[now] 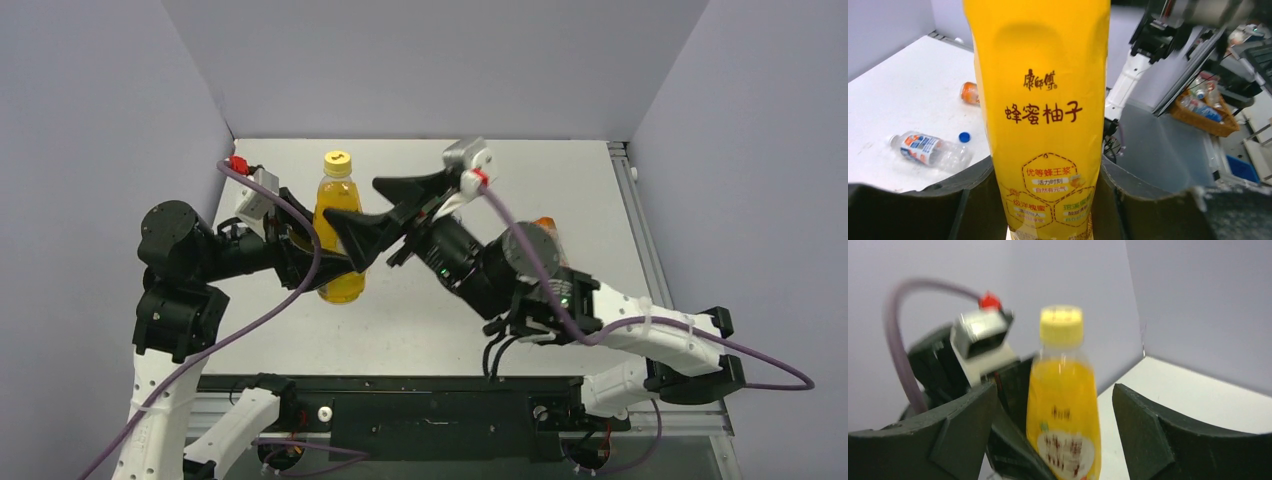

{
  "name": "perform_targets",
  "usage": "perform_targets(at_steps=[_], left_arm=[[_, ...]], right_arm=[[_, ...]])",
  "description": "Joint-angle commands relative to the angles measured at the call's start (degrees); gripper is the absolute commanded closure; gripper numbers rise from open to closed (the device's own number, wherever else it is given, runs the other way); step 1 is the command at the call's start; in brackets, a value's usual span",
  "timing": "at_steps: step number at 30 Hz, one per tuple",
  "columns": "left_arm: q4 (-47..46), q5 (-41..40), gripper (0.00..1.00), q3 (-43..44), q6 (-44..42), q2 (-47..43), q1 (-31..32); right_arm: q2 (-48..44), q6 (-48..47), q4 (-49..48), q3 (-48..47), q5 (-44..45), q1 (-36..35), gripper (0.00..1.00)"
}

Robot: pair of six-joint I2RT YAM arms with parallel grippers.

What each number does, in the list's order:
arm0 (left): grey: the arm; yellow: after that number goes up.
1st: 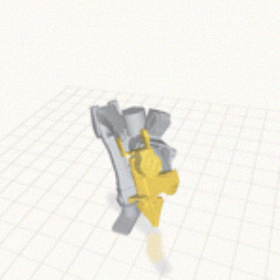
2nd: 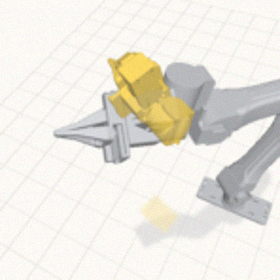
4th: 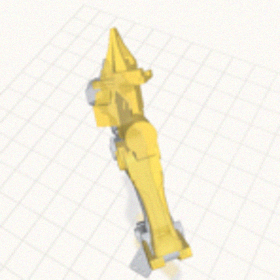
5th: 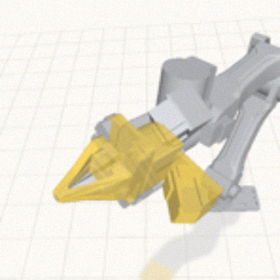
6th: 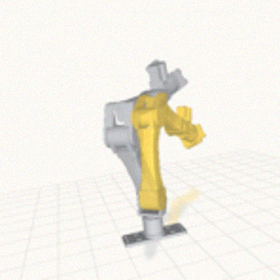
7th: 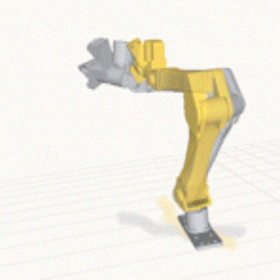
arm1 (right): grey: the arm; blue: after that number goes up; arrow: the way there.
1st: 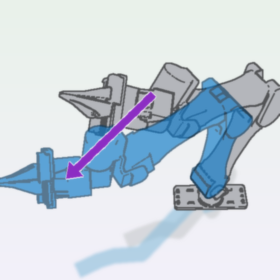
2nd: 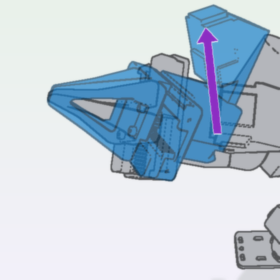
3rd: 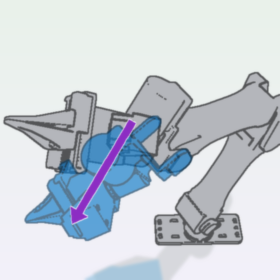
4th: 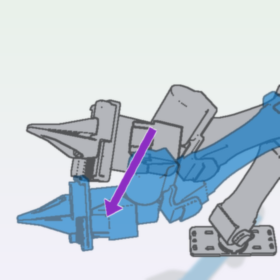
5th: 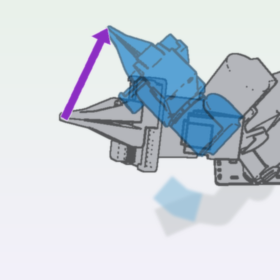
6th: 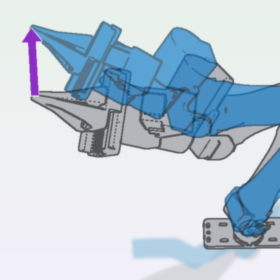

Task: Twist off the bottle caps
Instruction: Pick up the plastic bottle at the center of the board.

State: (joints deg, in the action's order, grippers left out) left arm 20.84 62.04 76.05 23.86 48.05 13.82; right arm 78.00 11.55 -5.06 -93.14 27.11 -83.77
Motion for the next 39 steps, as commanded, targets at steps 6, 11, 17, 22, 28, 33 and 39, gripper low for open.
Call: perform_targets(at_steps=[6, 11, 17, 22, 28, 33, 39], left_arm=[[15.45, -3.70, 0.82, 1.93, -21.82, -3.18, -0.03], [16.82, -3.76, 0.83, 2.11, -23.31, -3.65, 0.00], [20.60, -4.08, 0.83, 2.58, -28.14, -3.95, -0.02], [21.29, -4.37, 0.84, 2.58, -29.40, -4.09, 0.03], [21.55, -4.14, 0.85, 2.62, -30.00, -4.41, 0.03], [20.85, -3.75, 0.85, 2.25, -30.05, -4.87, 0.01], [16.22, -3.66, 0.15, 1.50, -25.21, -5.21, -0.02]], right_arm=[[5.01, 1.34, 33.26, -32.14, -10.37, 4.98, 0.19], [8.63, 2.01, 39.01, -36.89, -14.30, 6.28, 0.21], [10.83, 2.43, 40.96, -39.00, -18.92, 6.96, 0.27], [12.07, 2.84, 40.80, -39.05, -20.59, 6.96, 0.36], [12.60, 3.76, 39.73, -38.20, -20.87, 7.50, 0.50], [12.84, 4.54, 39.08, -37.13, -21.01, 8.19, 0.67], [13.05, 4.94, 38.17, -35.39, -20.26, 8.81, 0.92]])
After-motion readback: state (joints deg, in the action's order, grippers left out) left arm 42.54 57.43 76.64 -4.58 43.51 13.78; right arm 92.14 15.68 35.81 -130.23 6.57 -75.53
